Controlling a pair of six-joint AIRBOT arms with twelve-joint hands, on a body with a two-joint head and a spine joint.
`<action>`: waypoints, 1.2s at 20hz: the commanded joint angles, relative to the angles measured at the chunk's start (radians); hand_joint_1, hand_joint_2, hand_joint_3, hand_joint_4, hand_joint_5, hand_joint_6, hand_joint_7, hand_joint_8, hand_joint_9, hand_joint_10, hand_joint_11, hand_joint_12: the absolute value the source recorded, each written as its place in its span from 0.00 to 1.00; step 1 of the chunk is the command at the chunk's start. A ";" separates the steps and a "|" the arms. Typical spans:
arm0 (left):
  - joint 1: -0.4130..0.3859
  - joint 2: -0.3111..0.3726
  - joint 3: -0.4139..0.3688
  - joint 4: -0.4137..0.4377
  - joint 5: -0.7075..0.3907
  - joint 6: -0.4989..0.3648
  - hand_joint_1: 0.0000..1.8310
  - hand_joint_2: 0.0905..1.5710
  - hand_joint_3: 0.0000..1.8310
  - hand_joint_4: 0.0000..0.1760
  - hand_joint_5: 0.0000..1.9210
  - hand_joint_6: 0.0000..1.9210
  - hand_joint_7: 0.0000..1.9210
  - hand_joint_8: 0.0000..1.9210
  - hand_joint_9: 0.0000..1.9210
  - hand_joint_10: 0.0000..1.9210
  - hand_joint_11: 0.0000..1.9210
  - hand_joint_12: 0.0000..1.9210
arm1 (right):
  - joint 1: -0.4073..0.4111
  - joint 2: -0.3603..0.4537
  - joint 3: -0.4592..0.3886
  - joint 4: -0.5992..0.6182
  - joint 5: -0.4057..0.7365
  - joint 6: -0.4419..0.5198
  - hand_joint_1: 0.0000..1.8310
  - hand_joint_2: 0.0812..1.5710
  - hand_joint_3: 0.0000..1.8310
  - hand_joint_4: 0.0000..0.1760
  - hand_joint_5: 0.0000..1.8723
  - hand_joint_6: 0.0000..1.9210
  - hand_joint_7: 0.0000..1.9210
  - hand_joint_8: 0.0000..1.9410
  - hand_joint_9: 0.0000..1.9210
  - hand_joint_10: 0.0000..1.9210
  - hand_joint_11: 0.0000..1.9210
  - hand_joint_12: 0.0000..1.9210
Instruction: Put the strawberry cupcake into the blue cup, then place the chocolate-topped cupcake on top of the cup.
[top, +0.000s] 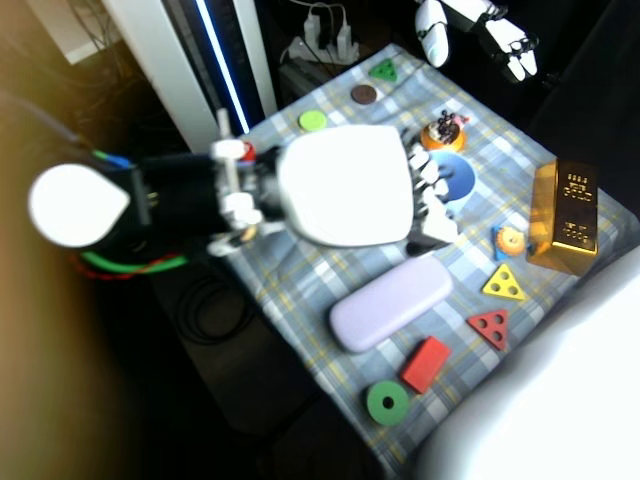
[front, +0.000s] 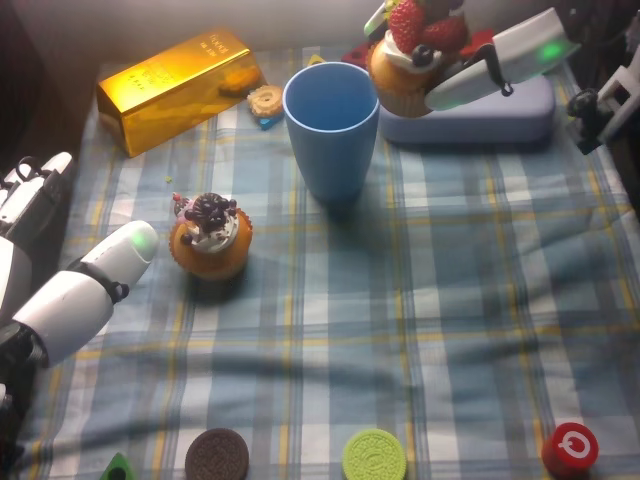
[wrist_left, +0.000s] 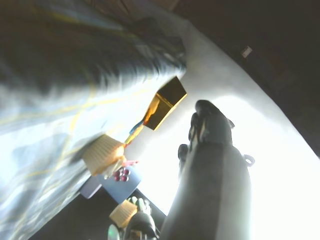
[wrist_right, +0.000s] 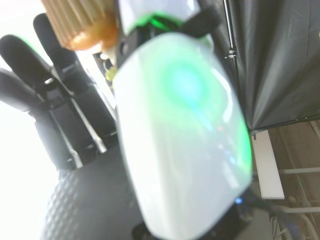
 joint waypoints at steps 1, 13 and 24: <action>-0.003 0.000 0.007 0.049 -0.111 -0.004 0.00 0.62 0.00 0.82 0.12 0.00 0.09 0.00 0.09 0.00 0.00 0.17 | 0.022 0.001 0.012 0.073 0.060 0.005 0.43 0.62 0.00 0.00 0.51 0.00 0.60 0.01 0.47 0.44 0.38 0.70; -0.002 0.002 0.011 0.049 -0.111 -0.004 0.01 0.63 0.00 0.75 0.13 0.00 0.08 0.00 0.08 0.00 0.00 0.16 | 0.027 -0.110 0.104 0.117 0.068 0.005 0.46 0.60 0.00 0.00 0.48 0.00 0.55 0.00 0.42 0.43 0.30 0.78; -0.002 0.002 0.014 0.048 -0.110 -0.003 0.00 0.63 0.00 0.50 0.15 0.00 0.10 0.00 0.11 0.00 0.01 0.26 | 0.027 -0.149 0.123 0.115 0.071 0.005 0.45 0.60 0.00 0.00 0.46 0.00 0.54 0.00 0.53 0.18 0.35 0.74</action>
